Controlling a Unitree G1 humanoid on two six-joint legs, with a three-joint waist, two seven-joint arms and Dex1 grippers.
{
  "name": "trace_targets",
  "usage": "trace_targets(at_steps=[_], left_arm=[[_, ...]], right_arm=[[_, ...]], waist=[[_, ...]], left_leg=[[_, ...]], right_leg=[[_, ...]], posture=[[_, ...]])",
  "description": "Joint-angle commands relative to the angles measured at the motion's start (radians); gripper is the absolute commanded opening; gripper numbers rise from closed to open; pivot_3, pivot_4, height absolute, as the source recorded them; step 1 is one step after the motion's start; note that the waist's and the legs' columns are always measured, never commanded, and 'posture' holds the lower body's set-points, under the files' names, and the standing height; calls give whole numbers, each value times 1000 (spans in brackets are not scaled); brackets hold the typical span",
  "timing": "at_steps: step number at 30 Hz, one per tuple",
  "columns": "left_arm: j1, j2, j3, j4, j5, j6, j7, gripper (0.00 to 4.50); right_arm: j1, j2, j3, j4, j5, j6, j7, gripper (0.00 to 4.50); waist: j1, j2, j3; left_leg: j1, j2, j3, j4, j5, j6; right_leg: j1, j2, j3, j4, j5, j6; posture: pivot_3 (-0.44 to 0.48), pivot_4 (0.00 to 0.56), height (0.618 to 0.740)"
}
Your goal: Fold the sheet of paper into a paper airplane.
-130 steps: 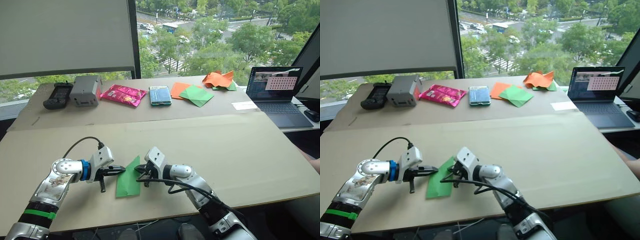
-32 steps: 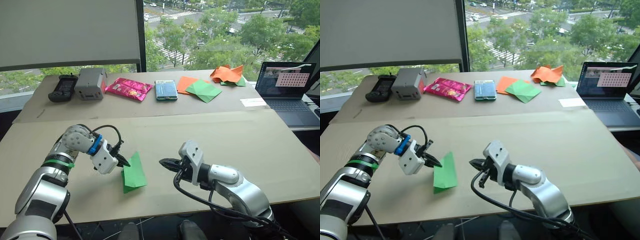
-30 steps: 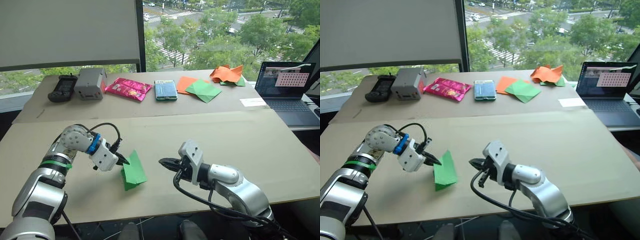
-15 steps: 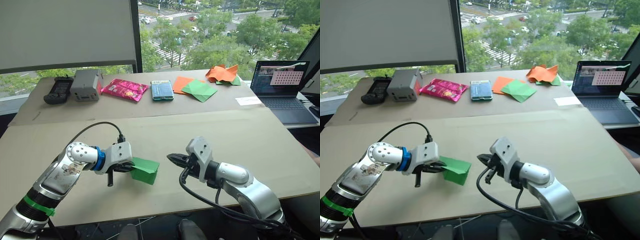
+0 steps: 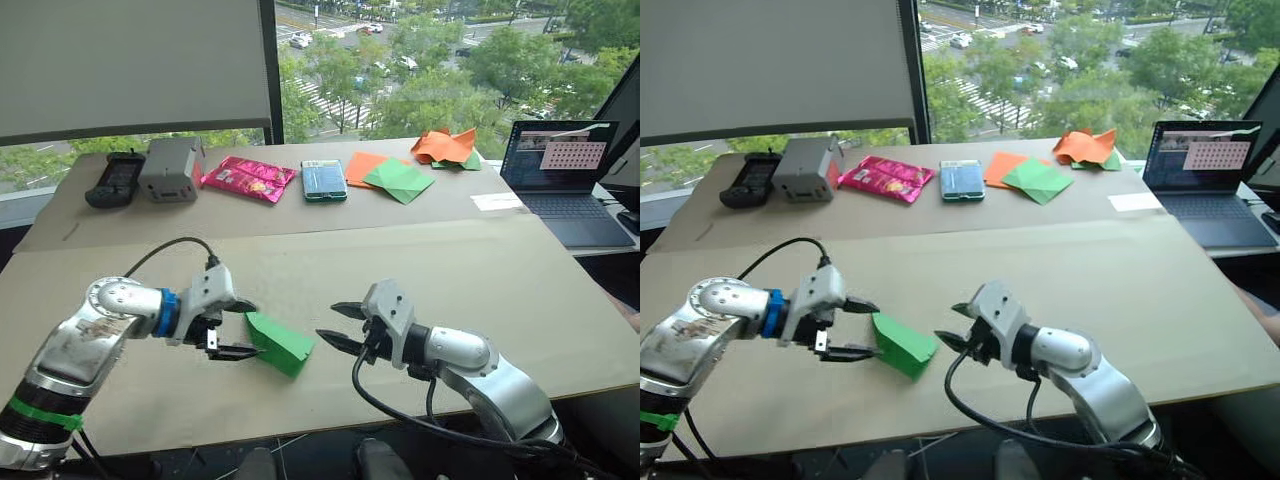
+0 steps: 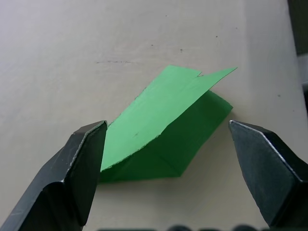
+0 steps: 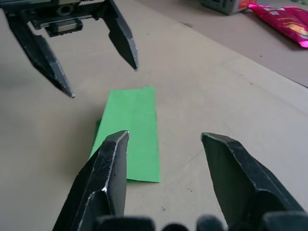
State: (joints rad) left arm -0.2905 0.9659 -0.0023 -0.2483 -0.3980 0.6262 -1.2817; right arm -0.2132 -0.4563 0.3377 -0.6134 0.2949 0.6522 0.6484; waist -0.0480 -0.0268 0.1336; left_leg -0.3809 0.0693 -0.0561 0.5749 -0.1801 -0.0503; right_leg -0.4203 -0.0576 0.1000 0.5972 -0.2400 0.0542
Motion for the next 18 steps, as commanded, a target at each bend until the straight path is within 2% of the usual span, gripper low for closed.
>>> trace_targets(at_steps=[1,2,3,7,15,18], left_arm=[[36,32,72,35,-60,-10,-51,4279],[58,32,84,43,-61,-34,-55,4279],[74,31,92,45,-61,-51,-57,4279],[176,19,148,56,-120,-39,-71,4279],[183,4,149,65,-126,-22,-6,4279],[170,-2,145,59,-134,-14,6,4279]], right_arm=[[-26,29,70,19,-22,-70,24,4041],[-32,38,90,45,-47,-91,16,4410],[-34,44,101,61,-64,-106,11,4463],[-35,74,157,131,-164,-212,-24,4463],[-23,106,193,232,-270,-304,-53,4463],[-15,110,187,244,-285,-305,-59,3610]], waist=[[-1,1,-1],[-1,2,-1],[0,2,-1],[5,0,0],[9,0,0],[9,0,0]], left_leg=[[1,0,0,0,0,0],[2,0,0,0,0,0],[2,0,1,0,0,0],[0,0,1,1,0,0],[-1,0,1,1,-1,-1],[-1,0,1,1,0,-1]], right_leg=[[0,0,0,0,0,0],[1,0,0,0,0,0],[1,-1,0,0,0,0],[1,-1,0,-1,0,0],[0,-1,0,-1,0,0],[0,-1,0,0,0,0]], posture=[[0,150,725],[0,150,725],[0,150,725],[0,150,725],[0,150,725],[0,150,725]])
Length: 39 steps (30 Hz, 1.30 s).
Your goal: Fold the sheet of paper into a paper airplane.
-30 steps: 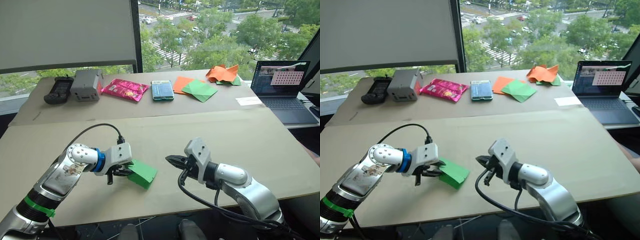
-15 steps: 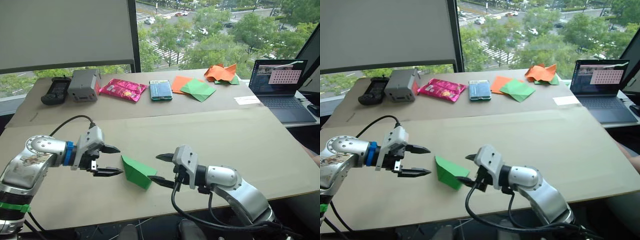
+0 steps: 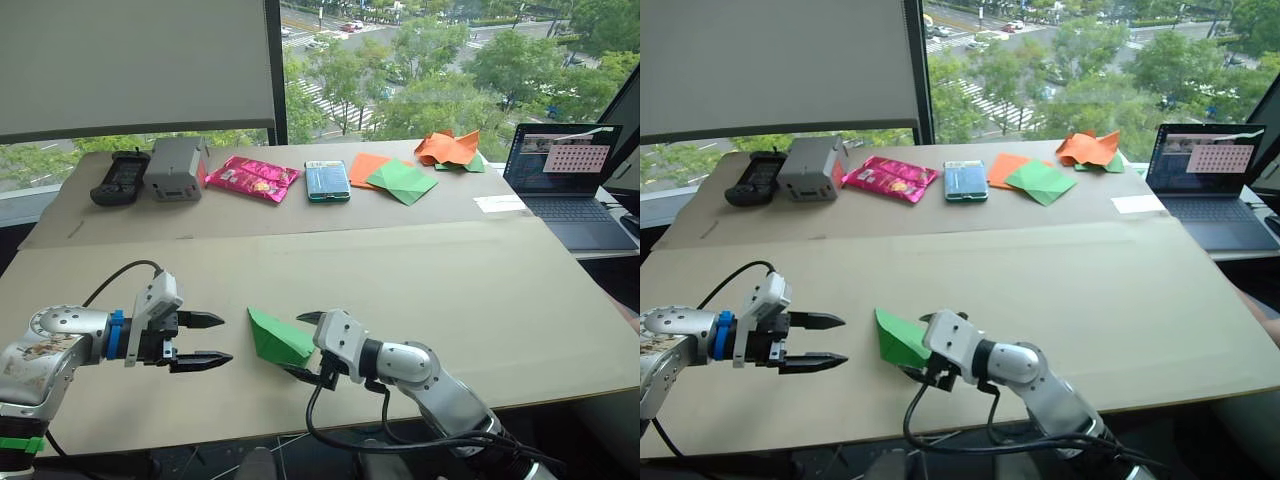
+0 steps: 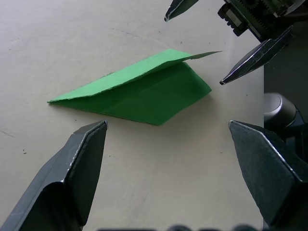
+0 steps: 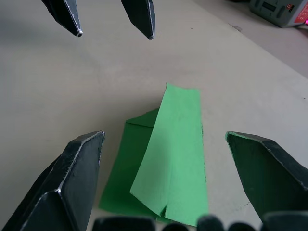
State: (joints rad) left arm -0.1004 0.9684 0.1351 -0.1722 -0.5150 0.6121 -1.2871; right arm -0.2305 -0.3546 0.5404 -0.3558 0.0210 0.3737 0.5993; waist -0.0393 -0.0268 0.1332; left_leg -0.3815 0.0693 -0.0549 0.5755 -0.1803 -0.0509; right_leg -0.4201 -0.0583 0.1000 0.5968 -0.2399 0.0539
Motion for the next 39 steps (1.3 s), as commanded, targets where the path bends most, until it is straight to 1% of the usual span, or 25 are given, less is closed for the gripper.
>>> trace_targets(at_steps=[1,4,6,10,11,13,15,17,18,21,25,27,29,31,36,39], left_arm=[[-23,-5,6,-17,-17,1,14,4279],[-30,-11,8,-18,-31,7,13,4279],[-33,-20,13,-18,-48,8,3,4279],[-33,-14,-1,-21,-42,-4,2,4279],[-35,-16,-1,-20,-45,-2,4,4279],[-50,-26,0,-20,-56,5,13,4279],[-60,-31,2,-15,-60,8,18,4279],[-70,-35,0,-6,-60,9,19,4279],[-75,-36,-4,-3,-59,7,13,4279],[-91,-39,-15,11,-56,-3,0,4279],[-134,-64,-75,75,12,-92,-10,4279],[-152,-84,-107,100,44,-138,-8,3728],[-155,-97,-129,110,56,-173,-26,3095],[-162,-119,-150,127,80,-206,-15,2433],[-197,-178,-220,195,174,-313,8,743],[-207,-191,-258,230,222,-365,1,743]], right_arm=[[6,10,-20,-11,-13,-26,-11,3307],[12,7,-19,2,-29,-24,-11,2312],[14,7,-22,5,-30,-30,-9,1567],[13,9,-27,10,-36,-34,-7,176],[12,10,-28,13,-37,-36,-5,83],[0,-5,-26,21,-55,-70,4,83],[-12,-43,-25,21,-72,-151,36,83],[-35,-105,-22,39,-123,-284,65,83],[-56,-148,-14,65,-144,-357,104,83],[-98,-217,-5,137,-148,-485,191,83],[-131,-244,-2,231,-133,-571,287,83],[-129,-227,-13,242,-129,-570,294,0],[-125,-214,-21,245,-128,-567,299,0],[-120,-200,-31,242,-129,-562,298,0],[-103,-190,-44,231,-140,-547,292,0],[-90,-186,-46,215,-144,-536,291,0]], waist=[[0,0,0],[-2,0,0],[-2,0,0],[-3,0,0],[-2,0,0],[-2,0,0],[0,0,0],[0,0,0],[-1,0,0],[-2,0,0],[-2,0,0],[-2,0,0],[-3,0,0],[-4,0,0],[0,0,0],[0,0,0]], left_leg=[[0,0,0,0,0,0],[0,0,0,0,0,1],[0,0,0,0,0,1],[0,0,0,0,0,1],[1,0,0,0,0,1],[1,0,0,0,0,1],[0,0,0,0,0,1],[0,0,0,1,0,1],[0,0,0,2,0,1],[1,0,0,3,0,1],[5,0,0,2,1,1],[9,0,0,3,1,1],[10,0,0,3,1,1],[9,0,0,3,1,1],[10,0,0,6,1,1],[10,0,0,6,1,1]], right_leg=[[0,0,0,0,0,0],[0,0,0,1,0,0],[1,0,0,1,0,0],[1,0,0,1,0,0],[1,0,0,1,0,0],[1,0,0,2,0,0],[1,0,0,2,0,0],[1,0,0,1,0,0],[2,0,0,1,0,0],[3,0,0,1,0,0],[8,1,0,2,0,0],[16,1,0,2,0,0],[17,1,0,2,0,0],[17,1,0,3,0,0],[17,1,0,7,0,0],[17,1,0,7,0,0]], posture=[[0,150,725],[0,150,725],[0,150,725],[0,150,725],[0,150,725],[0,150,725],[0,150,725],[0,150,725],[0,150,725],[0,150,725],[0,150,725],[0,150,725],[0,150,725],[0,150,725],[0,150,725],[0,150,725]])
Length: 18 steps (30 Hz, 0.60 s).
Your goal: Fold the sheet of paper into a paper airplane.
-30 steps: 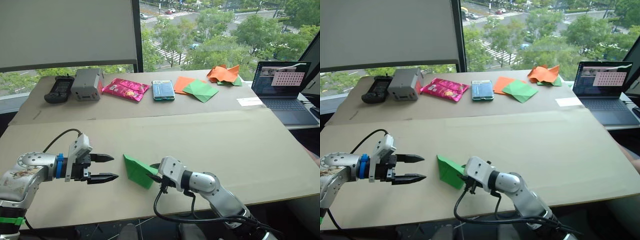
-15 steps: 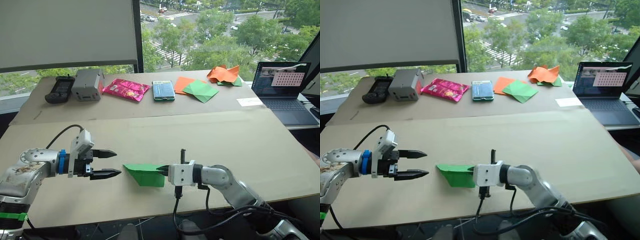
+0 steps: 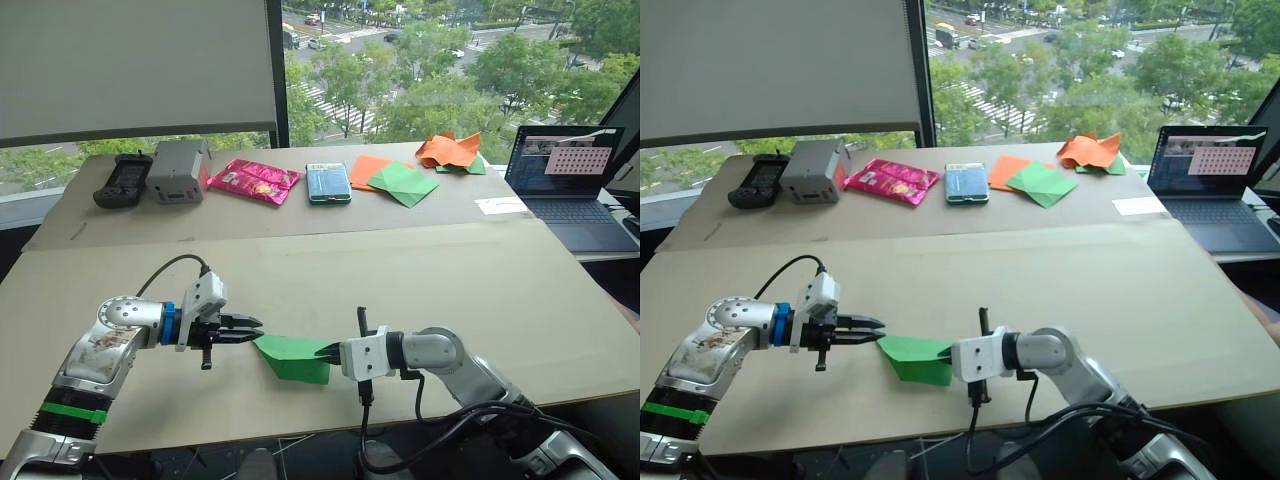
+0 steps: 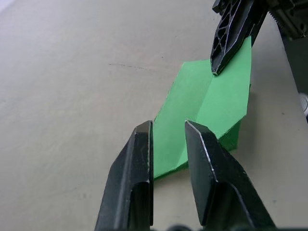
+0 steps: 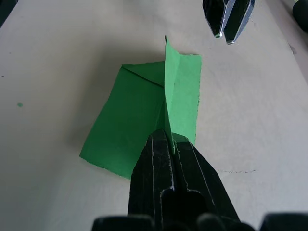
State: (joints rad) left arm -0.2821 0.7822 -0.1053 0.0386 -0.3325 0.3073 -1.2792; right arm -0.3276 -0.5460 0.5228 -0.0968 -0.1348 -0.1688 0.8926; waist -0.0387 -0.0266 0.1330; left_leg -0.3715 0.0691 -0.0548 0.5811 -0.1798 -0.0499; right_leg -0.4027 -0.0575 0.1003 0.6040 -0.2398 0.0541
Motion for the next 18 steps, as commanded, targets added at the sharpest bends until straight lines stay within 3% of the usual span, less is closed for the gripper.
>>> trace_targets(at_steps=[1,7,18], left_arm=[[-28,-7,-27,35,59,-82,-3,743],[-29,-17,-89,112,155,-208,2,743],[-23,-32,-115,126,210,-274,4,743]], right_arm=[[12,9,-31,-52,16,17,-3,0],[40,19,-48,-113,55,144,23,0],[25,60,-50,-157,80,277,32,0]], waist=[[0,0,0],[-1,0,0],[-2,1,-1]], left_leg=[[0,0,0,0,0,0],[0,0,0,1,0,0],[3,0,0,1,0,0]], right_leg=[[0,0,0,0,0,0],[-1,0,0,5,0,0],[-1,0,0,5,0,0]], posture=[[0,150,725],[0,150,725],[0,150,725]])
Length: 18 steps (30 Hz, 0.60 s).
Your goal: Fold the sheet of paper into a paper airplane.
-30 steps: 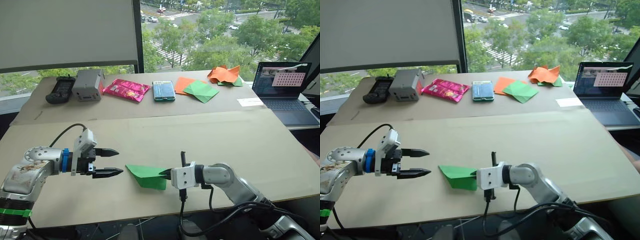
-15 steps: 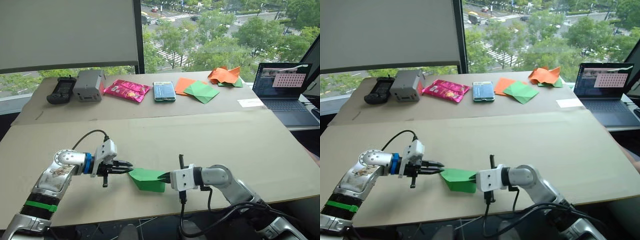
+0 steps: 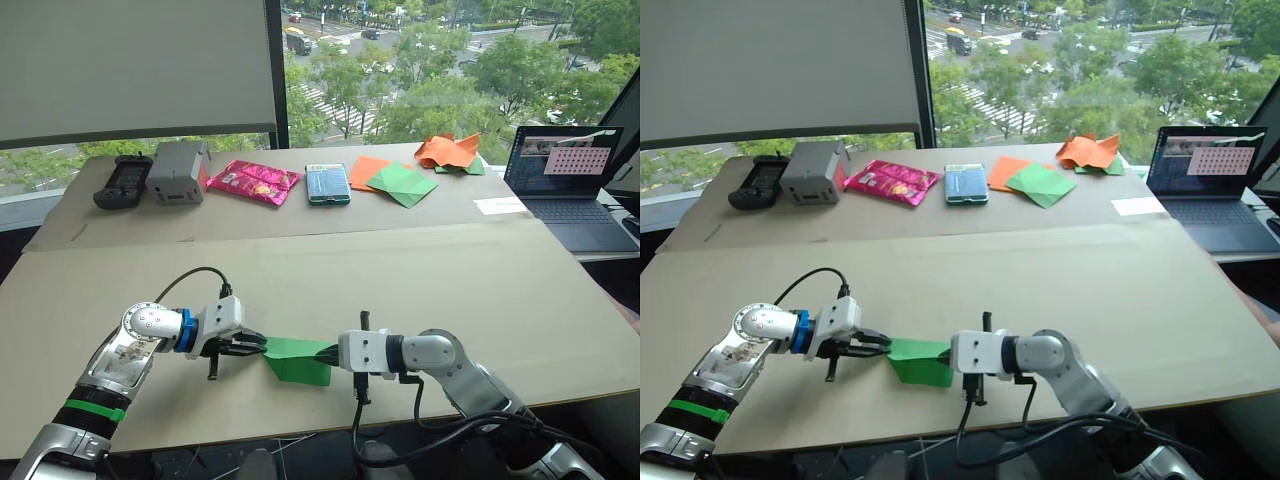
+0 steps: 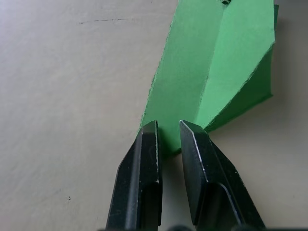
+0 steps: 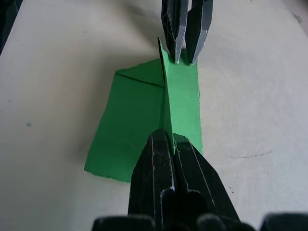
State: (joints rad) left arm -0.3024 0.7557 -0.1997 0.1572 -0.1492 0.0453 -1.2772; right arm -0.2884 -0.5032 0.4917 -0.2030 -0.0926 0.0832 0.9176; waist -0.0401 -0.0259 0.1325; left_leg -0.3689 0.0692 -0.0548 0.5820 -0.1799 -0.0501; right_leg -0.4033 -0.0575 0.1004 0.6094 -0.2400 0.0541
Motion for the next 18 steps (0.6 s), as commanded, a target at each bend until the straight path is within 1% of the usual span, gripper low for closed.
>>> trace_targets(at_steps=[1,3,8,9,11,18], left_arm=[[-6,-8,-22,8,28,-12,2,743],[-10,-12,-24,8,29,-15,-1,743],[-31,-35,-21,16,-13,32,-35,743],[-36,-37,-22,22,-17,35,-45,338],[-45,-41,-24,33,-18,37,-57,38],[-68,-54,-47,100,25,-14,-70,38]], right_arm=[[-17,22,-20,-51,39,34,9,0],[-20,30,-22,-49,44,49,11,0],[-29,35,-23,-39,42,61,10,0],[-28,36,-23,-40,42,65,9,0],[-26,40,-24,-43,43,73,6,0],[-31,51,-29,-53,43,105,-8,0]], waist=[[0,0,0],[-1,0,0],[-2,0,0],[-2,0,0],[-2,0,0],[-3,0,0]], left_leg=[[0,0,0,0,0,0],[0,0,0,0,0,0],[0,0,0,0,0,0],[0,0,0,0,0,0],[0,0,0,0,0,0],[0,0,0,0,0,0]], right_leg=[[0,0,0,0,0,0],[0,0,0,0,0,0],[0,0,0,0,0,0],[0,0,0,1,0,0],[0,0,0,1,0,0],[0,0,0,1,0,0]], posture=[[0,150,725],[0,150,725],[0,150,725],[0,150,725],[0,150,725],[0,150,725]])
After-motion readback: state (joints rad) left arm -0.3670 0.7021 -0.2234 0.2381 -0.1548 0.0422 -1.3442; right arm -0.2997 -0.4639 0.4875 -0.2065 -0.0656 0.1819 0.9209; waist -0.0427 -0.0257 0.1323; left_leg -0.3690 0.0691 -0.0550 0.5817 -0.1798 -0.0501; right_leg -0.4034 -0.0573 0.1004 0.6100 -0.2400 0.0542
